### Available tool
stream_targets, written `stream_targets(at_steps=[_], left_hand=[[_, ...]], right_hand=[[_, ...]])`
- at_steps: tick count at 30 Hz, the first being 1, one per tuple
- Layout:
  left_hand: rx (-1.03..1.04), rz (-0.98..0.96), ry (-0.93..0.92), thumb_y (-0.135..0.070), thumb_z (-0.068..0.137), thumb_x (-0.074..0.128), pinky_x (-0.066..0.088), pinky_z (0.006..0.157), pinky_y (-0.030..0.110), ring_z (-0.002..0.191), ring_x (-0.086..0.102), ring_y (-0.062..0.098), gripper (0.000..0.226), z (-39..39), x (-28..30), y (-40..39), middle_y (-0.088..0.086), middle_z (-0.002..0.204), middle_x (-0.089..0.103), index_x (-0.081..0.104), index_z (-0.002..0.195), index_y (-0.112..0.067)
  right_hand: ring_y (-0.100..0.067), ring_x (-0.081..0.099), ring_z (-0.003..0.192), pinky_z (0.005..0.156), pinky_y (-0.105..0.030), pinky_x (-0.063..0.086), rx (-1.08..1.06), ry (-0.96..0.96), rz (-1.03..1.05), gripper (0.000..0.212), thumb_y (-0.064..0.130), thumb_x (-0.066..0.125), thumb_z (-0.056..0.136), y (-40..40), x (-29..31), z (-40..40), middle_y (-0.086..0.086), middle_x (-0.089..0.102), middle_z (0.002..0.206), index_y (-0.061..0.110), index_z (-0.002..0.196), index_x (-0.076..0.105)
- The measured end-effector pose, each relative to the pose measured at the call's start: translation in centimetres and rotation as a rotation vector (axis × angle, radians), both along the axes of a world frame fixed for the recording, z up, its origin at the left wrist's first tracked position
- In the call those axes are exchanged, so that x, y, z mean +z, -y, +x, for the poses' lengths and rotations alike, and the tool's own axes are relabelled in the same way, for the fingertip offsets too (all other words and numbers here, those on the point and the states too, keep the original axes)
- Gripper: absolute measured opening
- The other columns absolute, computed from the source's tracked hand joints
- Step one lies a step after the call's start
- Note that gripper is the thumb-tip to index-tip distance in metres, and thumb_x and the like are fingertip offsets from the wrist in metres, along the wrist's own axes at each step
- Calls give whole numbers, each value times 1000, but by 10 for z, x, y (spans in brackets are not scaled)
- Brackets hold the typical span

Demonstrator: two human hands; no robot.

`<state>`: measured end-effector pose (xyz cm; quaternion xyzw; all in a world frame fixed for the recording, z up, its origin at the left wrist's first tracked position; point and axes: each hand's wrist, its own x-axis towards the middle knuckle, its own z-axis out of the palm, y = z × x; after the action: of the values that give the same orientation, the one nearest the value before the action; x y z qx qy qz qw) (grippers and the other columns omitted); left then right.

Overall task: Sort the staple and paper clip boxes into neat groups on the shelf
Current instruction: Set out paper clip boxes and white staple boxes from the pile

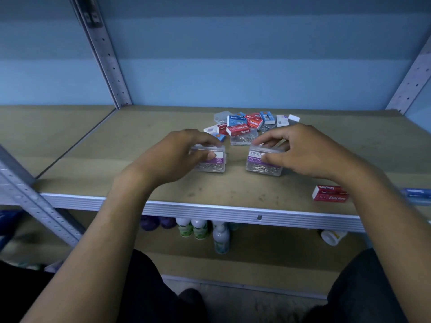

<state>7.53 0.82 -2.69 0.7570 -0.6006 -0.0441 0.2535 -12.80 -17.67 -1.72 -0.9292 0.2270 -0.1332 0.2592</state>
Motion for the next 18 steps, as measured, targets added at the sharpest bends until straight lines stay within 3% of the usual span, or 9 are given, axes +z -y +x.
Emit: stream_targets(at_steps=[3, 8, 10, 14, 18], left_hand=[[42, 0, 29, -24, 96, 61, 35, 81, 4, 101, 54, 5, 28, 8, 0, -21, -8, 117, 65, 67, 123, -30], [85, -16, 53, -18, 95, 62, 31, 81, -2, 98, 53, 2, 29, 21, -3, -50, -6, 116, 66, 68, 122, -25], [100, -16, 52, -18, 96, 61, 33, 83, 1, 99, 53, 2, 29, 26, -4, -59, -6, 115, 66, 67, 123, -25], [120, -5, 35, -19, 97, 58, 42, 88, 23, 108, 57, 12, 30, 34, -5, -76, -4, 119, 64, 65, 126, -25], [128, -9, 49, -16, 97, 58, 42, 95, 27, 112, 57, 14, 31, 37, -3, -89, -3, 121, 64, 65, 126, -23]], right_hand=[[22, 56, 74, 62, 2, 37, 52, 11, -7, 32, 22, 75, 86, -13, -1, 13, 22, 67, 98, 37, 114, 73], [23, 56, 73, 65, 2, 38, 160, 42, 8, 29, 21, 75, 86, -36, 0, 34, 25, 69, 94, 35, 111, 74], [23, 56, 73, 67, 1, 39, 187, 57, 8, 29, 22, 76, 85, -46, -1, 42, 23, 70, 95, 34, 112, 75], [16, 61, 83, 73, -2, 43, 215, 62, 2, 34, 30, 76, 84, -60, -3, 58, 19, 71, 99, 36, 117, 73], [1, 67, 88, 88, -23, 54, 243, 83, 18, 37, 34, 77, 82, -73, -5, 68, 20, 69, 98, 38, 119, 72]])
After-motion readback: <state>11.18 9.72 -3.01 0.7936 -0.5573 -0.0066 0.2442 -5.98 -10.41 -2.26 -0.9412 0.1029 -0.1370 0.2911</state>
